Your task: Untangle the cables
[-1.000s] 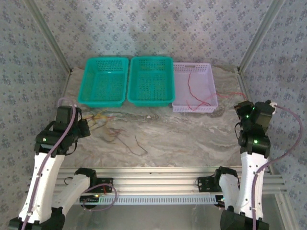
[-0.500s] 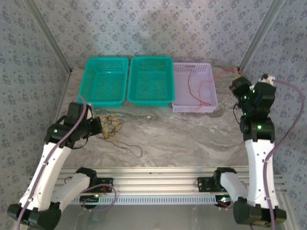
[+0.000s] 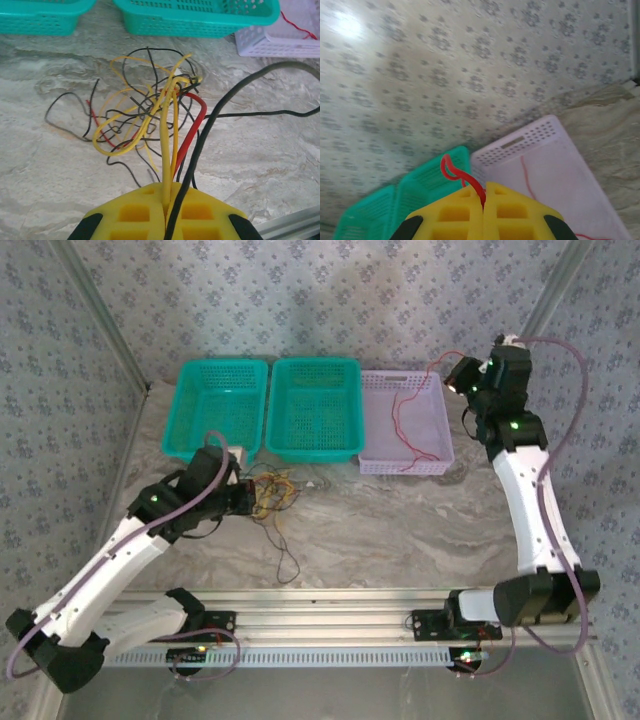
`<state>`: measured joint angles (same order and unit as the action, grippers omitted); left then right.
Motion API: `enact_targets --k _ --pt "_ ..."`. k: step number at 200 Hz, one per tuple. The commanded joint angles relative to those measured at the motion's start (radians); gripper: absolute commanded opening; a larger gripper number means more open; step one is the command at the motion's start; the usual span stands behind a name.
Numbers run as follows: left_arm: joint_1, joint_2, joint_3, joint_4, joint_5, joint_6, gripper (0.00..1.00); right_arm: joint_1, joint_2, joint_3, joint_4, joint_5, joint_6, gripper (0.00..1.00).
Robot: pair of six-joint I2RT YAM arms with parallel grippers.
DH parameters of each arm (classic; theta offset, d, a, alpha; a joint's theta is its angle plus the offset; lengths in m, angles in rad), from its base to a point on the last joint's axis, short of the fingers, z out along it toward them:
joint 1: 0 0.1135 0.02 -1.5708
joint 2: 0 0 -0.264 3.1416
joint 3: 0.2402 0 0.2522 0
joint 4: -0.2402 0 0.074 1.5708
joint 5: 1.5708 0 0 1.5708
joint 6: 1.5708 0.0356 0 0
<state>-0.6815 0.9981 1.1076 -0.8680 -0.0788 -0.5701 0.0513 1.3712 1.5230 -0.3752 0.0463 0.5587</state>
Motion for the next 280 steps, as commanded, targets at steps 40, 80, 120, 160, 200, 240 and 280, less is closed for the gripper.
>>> enact_targets --k 40,80,120,160,200,240,280 --pt "-0.100 0.066 0.071 0.097 -0.075 -0.010 0.00 0.016 0.255 0.108 0.018 0.058 -0.119 0.00" --pt "-0.143 0.093 0.077 0.122 -0.094 -0.010 0.00 0.066 0.355 0.064 0.003 0.095 -0.127 0.00" --pt "-0.161 0.105 0.080 0.131 -0.103 -0.007 0.00 0.085 0.460 0.016 -0.048 0.083 -0.091 0.00" --pt "-0.164 0.088 0.058 0.137 -0.102 -0.012 0.00 0.098 0.496 0.001 -0.067 0.084 -0.088 0.04" --pt "-0.165 0.062 0.033 0.148 -0.102 -0.019 0.00 0.100 0.522 0.021 -0.118 0.090 -0.089 0.08" --pt "-0.164 0.047 0.019 0.149 -0.101 -0.024 0.00 0.096 0.554 0.036 -0.169 0.084 -0.095 0.25" --pt "-0.164 0.042 0.017 0.144 -0.100 -0.025 0.00 0.096 0.477 0.032 -0.160 0.080 -0.092 0.38"
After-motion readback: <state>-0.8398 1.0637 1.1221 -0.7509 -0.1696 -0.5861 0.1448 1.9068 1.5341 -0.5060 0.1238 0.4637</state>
